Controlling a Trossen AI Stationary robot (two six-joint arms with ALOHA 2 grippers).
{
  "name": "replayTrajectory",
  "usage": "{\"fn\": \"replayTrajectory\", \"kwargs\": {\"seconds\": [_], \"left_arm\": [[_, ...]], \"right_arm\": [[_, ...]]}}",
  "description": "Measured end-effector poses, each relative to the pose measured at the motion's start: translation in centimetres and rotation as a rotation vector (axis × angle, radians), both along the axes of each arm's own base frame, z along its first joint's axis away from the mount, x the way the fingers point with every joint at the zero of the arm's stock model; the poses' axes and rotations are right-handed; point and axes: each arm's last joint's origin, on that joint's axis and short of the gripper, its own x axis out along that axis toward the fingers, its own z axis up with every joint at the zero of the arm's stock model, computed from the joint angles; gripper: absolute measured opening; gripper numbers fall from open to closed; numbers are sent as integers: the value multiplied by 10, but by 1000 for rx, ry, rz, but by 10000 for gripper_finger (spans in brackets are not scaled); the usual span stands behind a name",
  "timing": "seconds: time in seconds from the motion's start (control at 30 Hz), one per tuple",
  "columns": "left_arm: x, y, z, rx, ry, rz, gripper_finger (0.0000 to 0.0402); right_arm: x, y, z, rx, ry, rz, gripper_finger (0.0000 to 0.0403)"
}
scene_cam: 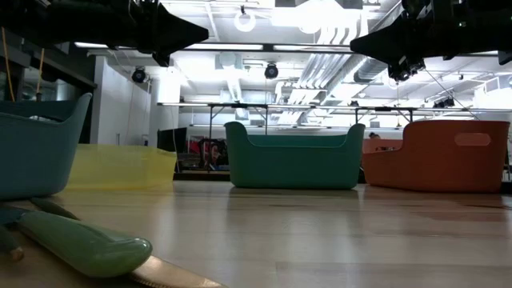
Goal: Sort silverware by color (type)
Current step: Put the green knife into the yellow bin
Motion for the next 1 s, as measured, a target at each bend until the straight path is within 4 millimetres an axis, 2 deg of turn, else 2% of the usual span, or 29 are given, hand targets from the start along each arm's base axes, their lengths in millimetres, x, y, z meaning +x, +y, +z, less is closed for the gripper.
{"fn": "replayTrajectory", "kwargs": {"seconds": [0.47,0.6,0.77,1.0], "left_arm": [[0,0,0,-2,0,18,3],[3,-5,3,-26,19,-109,1],[23,-23,14,-11,254,-132,1],[69,-74,17,126,518,-359,0]], "right_arm": [[0,0,0,0,0,0,0],[0,0,0,0,-1,0,0],[0,0,0,1,-4,0,0],[0,0,0,-1,-4,0,0]]}}
